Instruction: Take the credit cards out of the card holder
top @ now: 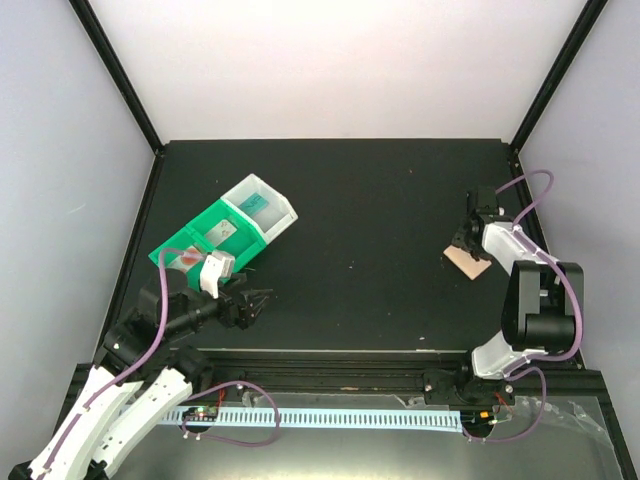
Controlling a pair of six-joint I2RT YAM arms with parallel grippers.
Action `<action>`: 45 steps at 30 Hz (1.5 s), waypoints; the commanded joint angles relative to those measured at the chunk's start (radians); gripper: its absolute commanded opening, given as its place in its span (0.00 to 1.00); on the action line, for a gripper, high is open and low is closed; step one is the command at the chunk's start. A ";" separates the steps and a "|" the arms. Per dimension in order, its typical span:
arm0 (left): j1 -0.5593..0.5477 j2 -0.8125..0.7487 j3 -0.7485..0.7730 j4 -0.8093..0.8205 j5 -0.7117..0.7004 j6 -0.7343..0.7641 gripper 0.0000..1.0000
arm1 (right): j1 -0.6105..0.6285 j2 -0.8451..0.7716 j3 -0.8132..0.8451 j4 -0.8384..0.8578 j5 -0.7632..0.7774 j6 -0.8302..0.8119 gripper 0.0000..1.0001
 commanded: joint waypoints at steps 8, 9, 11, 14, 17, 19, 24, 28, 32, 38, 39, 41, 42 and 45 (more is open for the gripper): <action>0.007 -0.020 0.015 0.010 0.001 0.019 0.99 | -0.072 0.113 0.045 0.017 -0.110 -0.006 0.48; 0.007 -0.020 0.015 0.010 0.000 0.019 0.99 | -0.072 0.125 0.045 0.014 -0.109 -0.007 0.48; 0.007 -0.018 0.017 0.009 0.002 0.021 0.99 | -0.072 0.139 0.041 0.016 -0.109 -0.008 0.48; 0.006 -0.024 0.018 0.006 0.004 0.023 0.99 | -0.072 0.156 0.032 0.023 -0.142 -0.016 0.45; 0.007 -0.034 0.013 0.012 0.001 0.022 0.99 | -0.073 0.172 0.031 0.018 -0.165 -0.030 0.44; 0.007 -0.036 0.014 0.015 0.003 0.023 0.99 | -0.073 0.179 0.031 0.015 -0.193 -0.041 0.43; 0.007 -0.034 0.012 0.018 0.006 0.024 0.99 | -0.066 0.183 0.009 0.029 -0.260 -0.061 0.41; 0.007 -0.032 0.014 0.014 0.001 0.022 0.99 | -0.038 0.196 0.006 0.023 -0.288 -0.082 0.40; 0.007 -0.036 0.012 0.014 -0.009 0.018 0.99 | 0.008 0.198 0.002 0.008 -0.292 -0.093 0.40; 0.006 -0.036 0.014 0.012 -0.018 0.012 0.99 | 0.062 0.175 -0.016 -0.008 -0.292 -0.104 0.41; 0.007 -0.036 0.013 0.012 -0.021 0.012 0.99 | 0.071 0.173 -0.017 -0.008 -0.297 -0.106 0.41; 0.007 -0.036 0.013 0.011 -0.024 0.010 0.99 | 0.094 0.172 -0.020 -0.012 -0.308 -0.106 0.41; 0.007 -0.036 0.013 0.011 -0.026 0.009 0.99 | 0.110 0.170 -0.019 -0.020 -0.296 -0.103 0.41; 0.007 -0.036 0.012 0.012 -0.030 0.006 0.99 | 0.164 0.158 -0.024 -0.029 -0.290 -0.103 0.41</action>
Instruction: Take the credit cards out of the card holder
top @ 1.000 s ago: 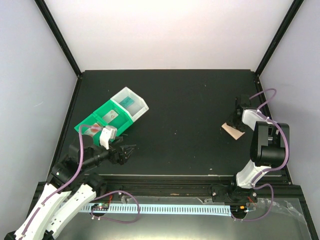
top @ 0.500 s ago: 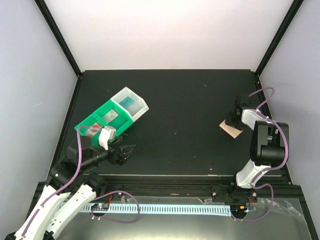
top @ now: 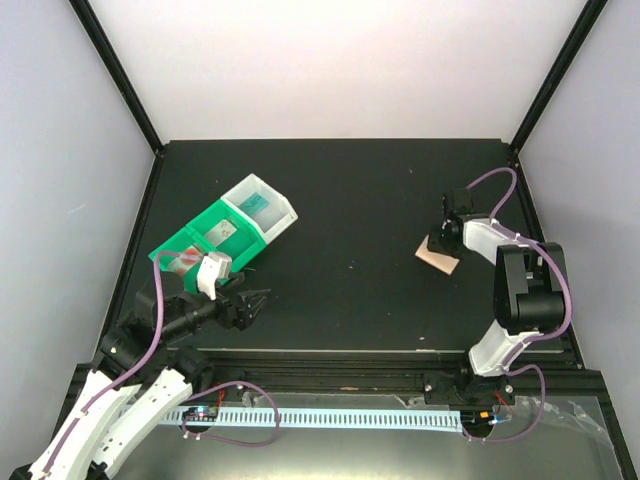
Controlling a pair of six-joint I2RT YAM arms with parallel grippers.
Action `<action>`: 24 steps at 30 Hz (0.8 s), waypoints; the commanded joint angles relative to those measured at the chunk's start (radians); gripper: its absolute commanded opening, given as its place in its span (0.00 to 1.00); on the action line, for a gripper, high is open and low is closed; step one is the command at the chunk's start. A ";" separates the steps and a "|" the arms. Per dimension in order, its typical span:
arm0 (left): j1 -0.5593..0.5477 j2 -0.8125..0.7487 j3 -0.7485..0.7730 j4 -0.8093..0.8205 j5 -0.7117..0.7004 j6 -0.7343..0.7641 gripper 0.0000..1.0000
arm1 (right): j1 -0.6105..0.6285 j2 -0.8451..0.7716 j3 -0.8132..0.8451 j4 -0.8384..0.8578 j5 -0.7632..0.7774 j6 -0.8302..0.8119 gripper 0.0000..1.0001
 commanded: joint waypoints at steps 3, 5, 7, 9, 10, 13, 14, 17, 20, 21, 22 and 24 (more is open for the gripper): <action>0.007 -0.007 0.011 0.010 -0.024 -0.002 0.99 | 0.118 0.011 -0.054 -0.096 -0.084 0.011 0.41; 0.006 -0.004 0.012 0.010 -0.027 -0.003 0.99 | 0.148 0.006 -0.056 -0.100 -0.082 0.017 0.41; 0.006 -0.002 0.013 0.010 -0.030 -0.005 0.99 | 0.176 0.003 -0.056 -0.099 -0.084 0.027 0.41; 0.008 -0.003 0.014 0.007 -0.032 -0.007 0.99 | 0.205 0.002 -0.055 -0.098 -0.087 0.037 0.41; 0.006 -0.002 0.014 0.007 -0.033 -0.008 0.99 | 0.222 0.002 -0.052 -0.098 -0.090 0.044 0.41; 0.007 -0.005 0.010 0.010 -0.032 -0.009 0.99 | 0.287 0.004 -0.046 -0.097 -0.093 0.065 0.41; 0.007 -0.006 0.009 0.013 -0.033 -0.009 0.99 | 0.312 0.010 -0.041 -0.097 -0.096 0.072 0.41; 0.007 -0.005 0.008 0.013 -0.039 -0.010 0.99 | 0.399 0.029 -0.013 -0.115 -0.090 0.095 0.41; 0.007 -0.004 0.008 0.011 -0.047 -0.012 0.99 | 0.471 0.030 -0.003 -0.120 -0.093 0.120 0.41; 0.007 -0.002 0.008 0.011 -0.049 -0.013 0.99 | 0.493 0.027 0.000 -0.120 -0.096 0.128 0.41; 0.007 0.000 0.009 0.009 -0.050 -0.014 0.99 | 0.512 0.023 0.001 -0.120 -0.098 0.138 0.41; 0.007 0.004 0.009 0.007 -0.053 -0.016 0.99 | 0.545 0.014 0.001 -0.120 -0.108 0.149 0.41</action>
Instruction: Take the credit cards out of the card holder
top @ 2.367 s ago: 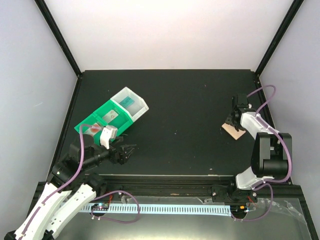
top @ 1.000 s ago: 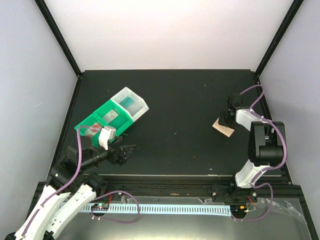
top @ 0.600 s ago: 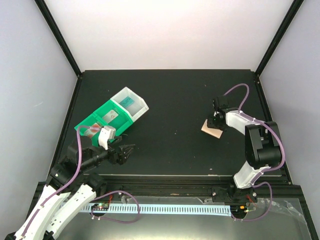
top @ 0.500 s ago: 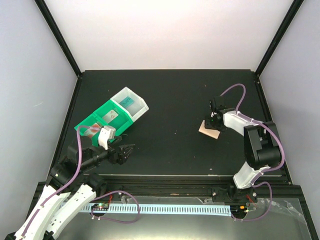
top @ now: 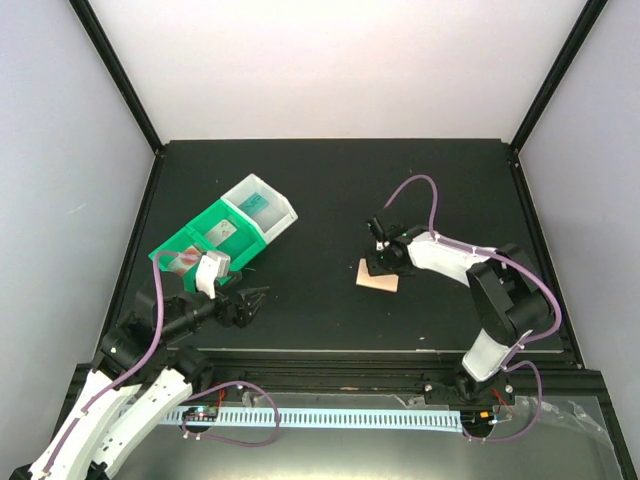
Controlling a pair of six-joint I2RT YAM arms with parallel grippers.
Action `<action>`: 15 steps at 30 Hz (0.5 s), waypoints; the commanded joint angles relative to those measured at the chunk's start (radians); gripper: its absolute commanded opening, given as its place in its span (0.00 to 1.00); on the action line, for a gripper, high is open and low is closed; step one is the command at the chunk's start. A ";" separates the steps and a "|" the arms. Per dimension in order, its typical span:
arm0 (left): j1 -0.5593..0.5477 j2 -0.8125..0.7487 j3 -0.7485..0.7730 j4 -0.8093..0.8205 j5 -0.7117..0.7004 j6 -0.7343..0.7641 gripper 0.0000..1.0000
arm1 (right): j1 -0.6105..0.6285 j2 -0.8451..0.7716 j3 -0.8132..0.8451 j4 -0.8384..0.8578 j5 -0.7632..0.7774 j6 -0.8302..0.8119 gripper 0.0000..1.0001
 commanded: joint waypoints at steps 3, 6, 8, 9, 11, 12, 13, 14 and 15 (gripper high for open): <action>0.007 0.009 0.009 0.006 -0.028 -0.018 0.99 | 0.092 0.002 -0.013 -0.081 -0.089 0.059 0.41; 0.007 0.013 0.009 0.003 -0.033 -0.024 0.99 | 0.095 -0.040 -0.025 -0.094 -0.082 0.044 0.44; 0.007 0.015 0.008 0.003 -0.036 -0.024 0.99 | 0.093 -0.078 -0.033 -0.101 -0.077 0.017 0.48; 0.008 0.015 0.007 0.005 -0.037 -0.024 0.99 | 0.093 -0.098 -0.036 -0.102 -0.071 0.002 0.50; 0.007 0.019 0.004 0.008 -0.034 -0.027 0.99 | 0.087 -0.130 -0.037 -0.108 -0.051 -0.026 0.52; 0.007 0.021 0.004 0.008 -0.031 -0.029 0.99 | 0.081 -0.135 -0.037 -0.107 -0.051 -0.040 0.53; 0.008 0.026 0.003 0.007 -0.029 -0.035 0.99 | 0.070 -0.135 -0.037 -0.103 -0.057 -0.051 0.53; 0.008 0.031 0.003 0.006 -0.030 -0.040 0.99 | 0.061 -0.132 -0.038 -0.097 -0.064 -0.062 0.53; 0.007 0.037 0.003 0.006 -0.031 -0.049 0.99 | 0.054 -0.124 -0.042 -0.085 -0.078 -0.069 0.53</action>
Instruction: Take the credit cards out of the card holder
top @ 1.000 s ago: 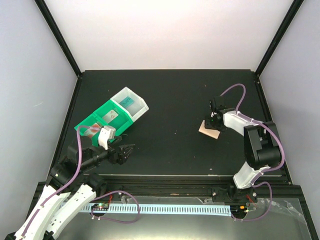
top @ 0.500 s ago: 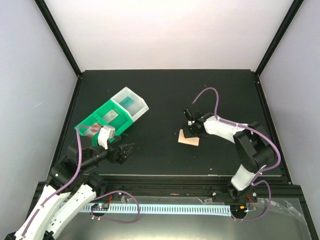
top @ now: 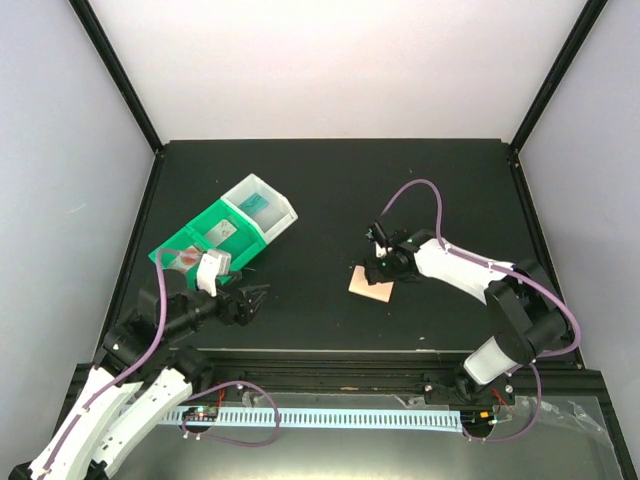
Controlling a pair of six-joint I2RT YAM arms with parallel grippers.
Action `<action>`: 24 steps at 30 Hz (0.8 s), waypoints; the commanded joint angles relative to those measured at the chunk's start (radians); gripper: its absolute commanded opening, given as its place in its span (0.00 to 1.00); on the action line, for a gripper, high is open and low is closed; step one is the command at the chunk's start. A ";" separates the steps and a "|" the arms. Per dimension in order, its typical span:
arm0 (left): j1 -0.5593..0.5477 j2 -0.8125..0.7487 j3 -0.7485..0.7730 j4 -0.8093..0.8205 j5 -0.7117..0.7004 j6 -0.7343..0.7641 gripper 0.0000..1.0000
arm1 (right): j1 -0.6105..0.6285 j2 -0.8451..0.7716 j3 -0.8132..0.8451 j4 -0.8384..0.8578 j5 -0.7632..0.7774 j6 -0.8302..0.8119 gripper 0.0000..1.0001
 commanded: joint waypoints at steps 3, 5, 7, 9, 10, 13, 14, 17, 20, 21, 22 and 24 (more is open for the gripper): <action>0.006 0.046 0.008 -0.002 -0.004 -0.044 0.99 | -0.031 0.026 -0.008 0.030 -0.065 -0.079 0.53; 0.005 0.062 0.017 -0.013 0.010 -0.046 0.99 | -0.037 0.048 -0.001 0.043 -0.061 -0.086 0.55; 0.005 0.070 0.016 -0.009 0.026 -0.061 0.99 | -0.048 0.069 0.008 0.050 -0.062 -0.093 0.58; 0.006 0.074 0.003 0.006 0.056 -0.082 0.99 | -0.060 0.079 0.007 0.065 -0.072 -0.101 0.61; 0.004 0.078 -0.008 0.015 0.074 -0.092 0.99 | -0.066 0.082 0.003 0.071 -0.082 -0.108 0.62; 0.000 0.091 -0.019 0.025 0.107 -0.105 0.98 | -0.069 0.088 -0.004 0.074 -0.102 -0.119 0.65; -0.002 0.095 -0.017 0.023 0.106 -0.106 0.98 | -0.069 0.088 -0.010 0.075 -0.110 -0.122 0.66; -0.004 0.106 -0.018 0.024 0.100 -0.110 0.98 | -0.069 0.076 -0.038 0.074 -0.126 -0.123 0.66; -0.005 0.116 -0.029 0.035 0.110 -0.122 0.98 | -0.069 0.040 -0.076 0.071 -0.146 -0.119 0.65; -0.006 0.119 -0.036 0.037 0.110 -0.131 0.98 | -0.068 0.018 -0.091 0.073 -0.163 -0.113 0.64; -0.006 0.122 -0.041 0.043 0.110 -0.140 0.98 | -0.065 0.002 -0.108 0.078 -0.179 -0.105 0.64; -0.009 0.124 -0.058 0.063 0.119 -0.148 0.98 | -0.049 -0.031 -0.142 0.084 -0.208 -0.095 0.63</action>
